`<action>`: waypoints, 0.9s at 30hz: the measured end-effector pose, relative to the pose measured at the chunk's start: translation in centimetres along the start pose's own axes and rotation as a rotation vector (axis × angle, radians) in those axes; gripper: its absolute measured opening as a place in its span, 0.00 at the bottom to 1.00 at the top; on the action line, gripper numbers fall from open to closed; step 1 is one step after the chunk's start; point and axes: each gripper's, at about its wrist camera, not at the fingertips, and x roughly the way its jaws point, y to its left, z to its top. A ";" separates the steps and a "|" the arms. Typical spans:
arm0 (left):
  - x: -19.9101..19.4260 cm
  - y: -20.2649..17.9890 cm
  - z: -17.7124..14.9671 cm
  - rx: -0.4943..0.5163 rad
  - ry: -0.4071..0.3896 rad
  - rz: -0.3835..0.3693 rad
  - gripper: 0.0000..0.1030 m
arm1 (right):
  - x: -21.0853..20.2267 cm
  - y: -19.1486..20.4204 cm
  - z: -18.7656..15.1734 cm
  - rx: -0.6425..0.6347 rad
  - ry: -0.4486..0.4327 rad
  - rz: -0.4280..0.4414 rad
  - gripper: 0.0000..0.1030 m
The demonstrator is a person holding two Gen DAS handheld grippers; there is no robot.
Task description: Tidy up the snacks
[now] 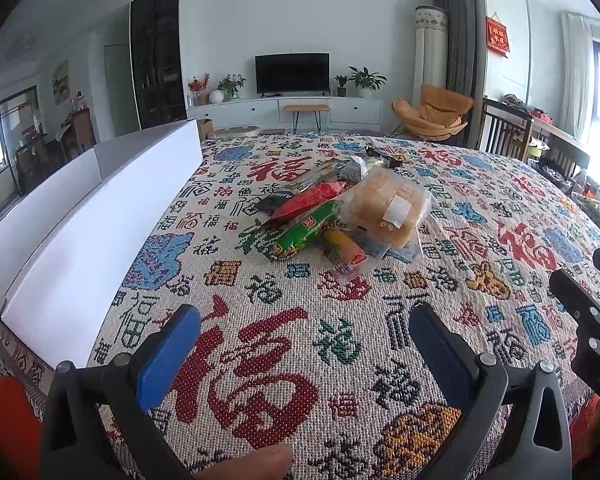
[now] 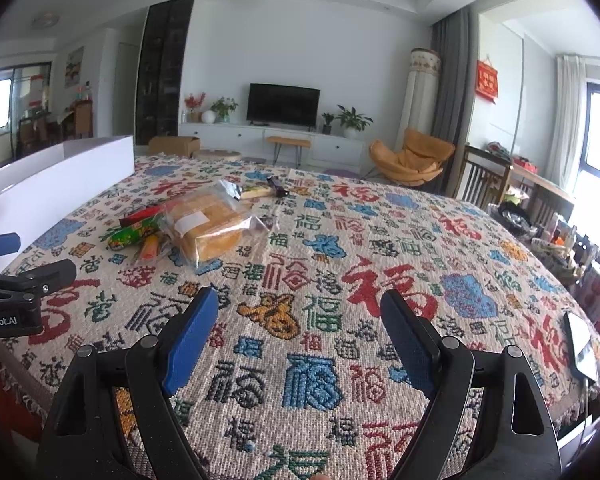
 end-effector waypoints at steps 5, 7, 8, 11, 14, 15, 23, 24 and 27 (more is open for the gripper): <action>0.1 -0.1 -0.1 0.002 0.004 0.001 1.00 | 0.0 0.0 -0.1 -0.001 0.003 0.001 0.83; 0.2 -0.1 -0.1 0.003 0.007 0.002 1.00 | 0.1 0.0 -0.2 -0.003 0.005 0.002 0.83; 0.2 -0.1 -0.1 0.004 0.007 0.001 1.00 | 0.1 0.1 -0.2 -0.004 0.006 0.003 0.83; 0.4 -0.2 -0.2 0.005 0.011 0.002 1.00 | 0.2 0.1 -0.3 -0.006 0.010 0.004 0.83; 0.4 -0.2 -0.3 0.005 0.012 0.003 1.00 | 0.3 0.1 -0.4 -0.005 0.015 0.004 0.83; 0.5 -0.2 -0.3 0.005 0.013 0.003 1.00 | 0.4 0.0 -0.4 -0.004 0.017 0.003 0.83; 0.7 -0.1 -0.4 0.001 0.018 0.003 1.00 | 0.6 0.1 -0.6 -0.008 0.026 0.004 0.83; 0.8 0.0 -0.4 -0.001 0.020 0.003 1.00 | 0.6 0.1 -0.6 -0.009 0.026 0.004 0.83; 0.9 0.0 -0.5 -0.003 0.023 0.003 1.00 | 0.6 0.1 -0.6 -0.010 0.026 0.004 0.83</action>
